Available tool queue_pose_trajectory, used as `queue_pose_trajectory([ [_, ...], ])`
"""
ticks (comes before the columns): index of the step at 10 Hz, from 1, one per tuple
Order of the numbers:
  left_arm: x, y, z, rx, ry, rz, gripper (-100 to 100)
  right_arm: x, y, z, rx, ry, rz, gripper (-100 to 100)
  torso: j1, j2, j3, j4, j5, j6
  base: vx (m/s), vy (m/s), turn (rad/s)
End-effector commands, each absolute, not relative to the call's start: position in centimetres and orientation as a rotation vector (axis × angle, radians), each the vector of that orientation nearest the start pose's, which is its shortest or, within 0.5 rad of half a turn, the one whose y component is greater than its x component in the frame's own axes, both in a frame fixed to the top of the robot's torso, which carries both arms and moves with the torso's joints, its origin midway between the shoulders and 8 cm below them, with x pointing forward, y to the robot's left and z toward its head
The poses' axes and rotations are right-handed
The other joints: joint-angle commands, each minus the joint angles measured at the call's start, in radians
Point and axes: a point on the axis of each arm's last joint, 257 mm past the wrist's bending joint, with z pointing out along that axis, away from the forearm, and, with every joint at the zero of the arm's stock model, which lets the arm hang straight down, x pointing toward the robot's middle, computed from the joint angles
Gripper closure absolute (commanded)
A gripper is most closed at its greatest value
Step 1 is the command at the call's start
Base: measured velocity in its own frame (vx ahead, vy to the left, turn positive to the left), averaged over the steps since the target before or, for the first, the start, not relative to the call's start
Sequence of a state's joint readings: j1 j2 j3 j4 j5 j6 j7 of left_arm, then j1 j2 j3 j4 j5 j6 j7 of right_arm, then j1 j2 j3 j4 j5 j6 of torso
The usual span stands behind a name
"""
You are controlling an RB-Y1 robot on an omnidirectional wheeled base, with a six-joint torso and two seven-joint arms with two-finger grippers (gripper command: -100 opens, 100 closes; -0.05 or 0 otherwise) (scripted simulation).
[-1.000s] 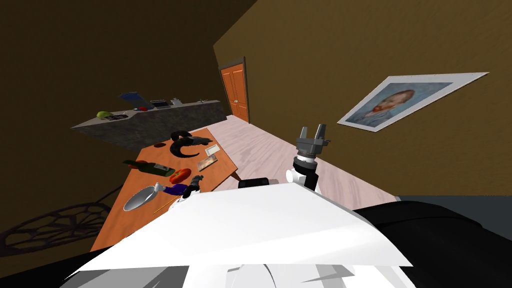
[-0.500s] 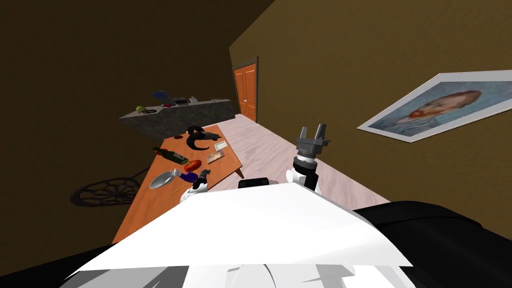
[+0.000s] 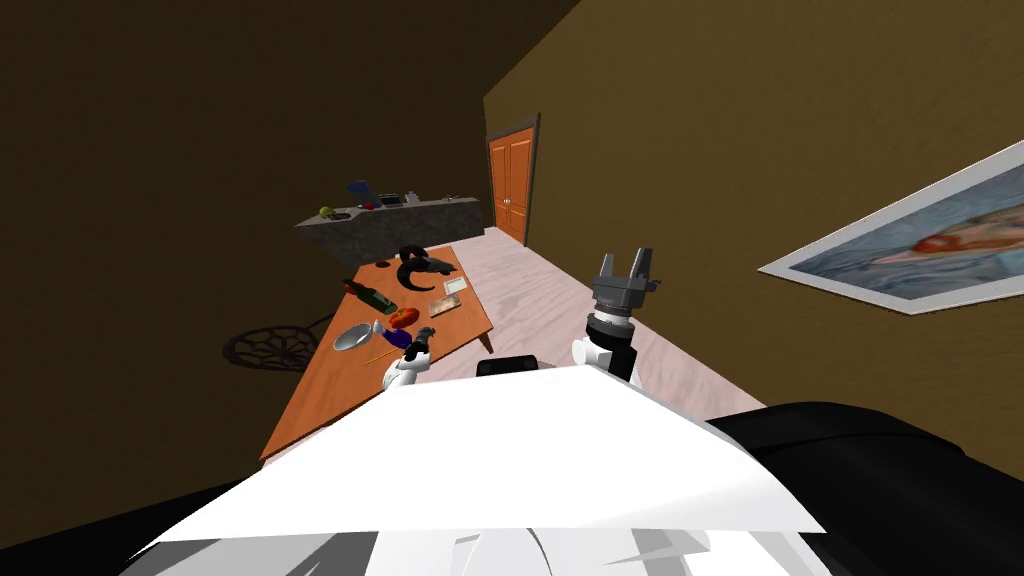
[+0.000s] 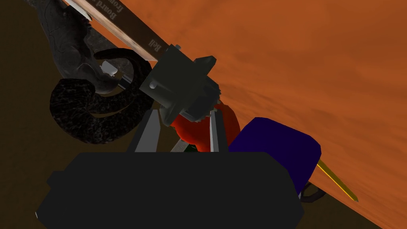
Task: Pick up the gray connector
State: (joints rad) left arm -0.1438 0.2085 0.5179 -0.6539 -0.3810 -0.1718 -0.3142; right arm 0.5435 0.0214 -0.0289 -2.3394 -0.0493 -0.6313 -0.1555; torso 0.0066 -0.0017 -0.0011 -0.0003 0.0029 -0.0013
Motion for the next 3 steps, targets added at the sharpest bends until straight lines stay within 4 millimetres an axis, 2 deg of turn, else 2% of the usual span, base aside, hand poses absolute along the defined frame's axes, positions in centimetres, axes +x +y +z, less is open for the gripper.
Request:
queue_pose_trajectory([
  [1, 41.29, 49.84, -49.79, -1.253, 1.703, -0.179, 100, 30.10, -29.38, 6.05, 0.616, 0.421, 1.464, 0, 0.000, 0.000, 0.000, 0.000, 0.000, 0.000, -0.009, 0.004, -0.041],
  [2, 41.03, 49.75, -49.90, -1.259, 1.704, -0.175, 100, 30.10, -29.38, 6.05, 0.616, 0.421, 1.464, 0, 0.000, -0.001, 0.000, 0.000, 0.000, 0.001, -0.002, 0.003, -0.019],
  [3, 41.09, 49.73, -49.88, -1.257, 1.704, -0.176, 0, 30.10, -29.38, 6.05, 0.616, 0.421, 1.464, 0, 0.000, -0.001, 0.000, 0.000, 0.000, 0.000, 0.000, 0.000, 0.000],
])
